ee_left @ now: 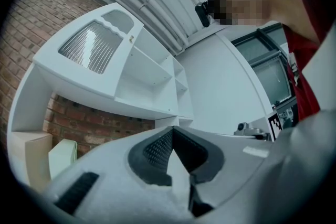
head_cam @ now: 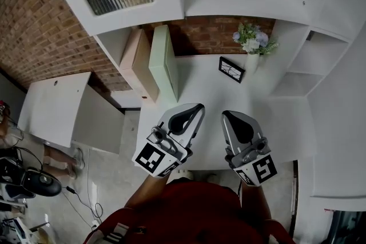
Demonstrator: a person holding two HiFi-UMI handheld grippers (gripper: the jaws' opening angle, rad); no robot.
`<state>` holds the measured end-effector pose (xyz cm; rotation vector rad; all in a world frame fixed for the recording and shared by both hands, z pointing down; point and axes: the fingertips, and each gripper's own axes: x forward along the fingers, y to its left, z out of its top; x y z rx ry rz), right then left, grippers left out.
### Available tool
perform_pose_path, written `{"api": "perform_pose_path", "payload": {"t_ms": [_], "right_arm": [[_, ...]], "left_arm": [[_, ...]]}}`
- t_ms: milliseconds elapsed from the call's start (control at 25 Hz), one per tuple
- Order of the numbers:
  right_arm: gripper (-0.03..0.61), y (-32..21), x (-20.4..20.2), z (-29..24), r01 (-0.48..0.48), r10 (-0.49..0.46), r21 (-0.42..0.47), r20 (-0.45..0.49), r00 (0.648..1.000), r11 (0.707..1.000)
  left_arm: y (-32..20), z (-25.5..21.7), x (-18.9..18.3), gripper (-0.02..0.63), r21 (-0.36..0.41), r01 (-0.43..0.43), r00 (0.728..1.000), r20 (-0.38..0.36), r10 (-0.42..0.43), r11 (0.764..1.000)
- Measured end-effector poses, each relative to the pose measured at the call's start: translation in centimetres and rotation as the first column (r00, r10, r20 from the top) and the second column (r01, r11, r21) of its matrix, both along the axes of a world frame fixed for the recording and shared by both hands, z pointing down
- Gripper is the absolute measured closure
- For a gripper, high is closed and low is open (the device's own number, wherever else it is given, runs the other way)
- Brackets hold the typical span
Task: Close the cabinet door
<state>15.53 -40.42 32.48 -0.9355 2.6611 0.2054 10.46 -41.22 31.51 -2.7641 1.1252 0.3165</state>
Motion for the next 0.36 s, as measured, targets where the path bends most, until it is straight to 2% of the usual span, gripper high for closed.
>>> {"api": "perform_pose_path", "payload": {"t_ms": [360], "right_arm": [[0.566, -0.40, 0.89, 0.19, -0.001, 0.001, -0.002, 0.012, 1.000, 1.000]], "left_arm": [[-0.32, 0.17, 0.98, 0.609, -0.001, -0.009, 1.000, 0.007, 0.009, 1.000]]}}
